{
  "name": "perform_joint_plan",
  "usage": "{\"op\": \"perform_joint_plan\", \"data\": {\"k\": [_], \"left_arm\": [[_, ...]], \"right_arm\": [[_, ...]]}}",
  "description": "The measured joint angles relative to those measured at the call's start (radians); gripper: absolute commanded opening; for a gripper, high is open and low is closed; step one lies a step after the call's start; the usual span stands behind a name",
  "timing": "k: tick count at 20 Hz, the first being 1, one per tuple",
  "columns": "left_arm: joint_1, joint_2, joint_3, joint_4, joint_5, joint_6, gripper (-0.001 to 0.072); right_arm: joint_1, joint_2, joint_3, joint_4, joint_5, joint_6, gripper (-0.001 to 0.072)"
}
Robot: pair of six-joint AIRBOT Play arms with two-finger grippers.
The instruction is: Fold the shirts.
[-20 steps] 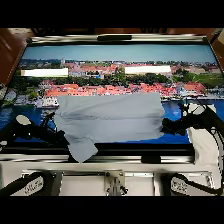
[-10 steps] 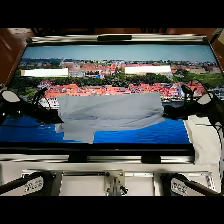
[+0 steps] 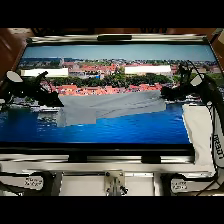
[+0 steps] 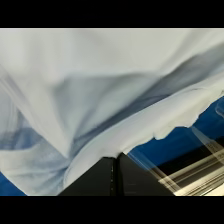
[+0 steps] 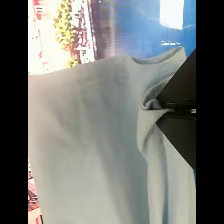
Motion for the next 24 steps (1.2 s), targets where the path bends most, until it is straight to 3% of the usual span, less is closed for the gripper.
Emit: {"op": "perform_joint_plan", "data": {"k": [6,17,18,19,20,21,22,24], "left_arm": [[0.0,-0.13,0.135,-0.067,0.039,-0.021,0.003],[0.031,-0.197,0.181,-0.097,0.104,-0.065,0.0029],[0.032,-0.199,0.181,-0.096,0.112,-0.07,0.003],[0.03,-0.2,0.181,-0.096,0.118,-0.077,0.0041],[0.026,-0.201,0.181,-0.095,0.12,-0.08,0.0212],[0.019,-0.201,0.181,-0.095,0.124,-0.084,0.0532],[0.013,-0.202,0.181,-0.095,0.124,-0.084,0.0611],[0.008,-0.202,0.182,-0.095,0.111,-0.086,0.061]], "right_arm": [[0.002,-0.08,0.038,0.023,-0.029,0.025,0.0065],[0.003,-0.113,0.043,0.076,-0.135,0.106,0.0065],[0.005,-0.121,0.043,0.077,-0.127,0.111,0.0077],[0.007,-0.129,0.043,0.078,-0.123,0.117,0.0171],[0.013,-0.135,0.043,0.079,-0.118,0.12,0.0338],[0.018,-0.139,0.044,0.082,-0.116,0.121,0.0438],[0.021,-0.14,0.045,0.086,-0.115,0.113,0.0455],[0.021,-0.124,0.048,0.09,-0.108,0.087,0.0494]]}}
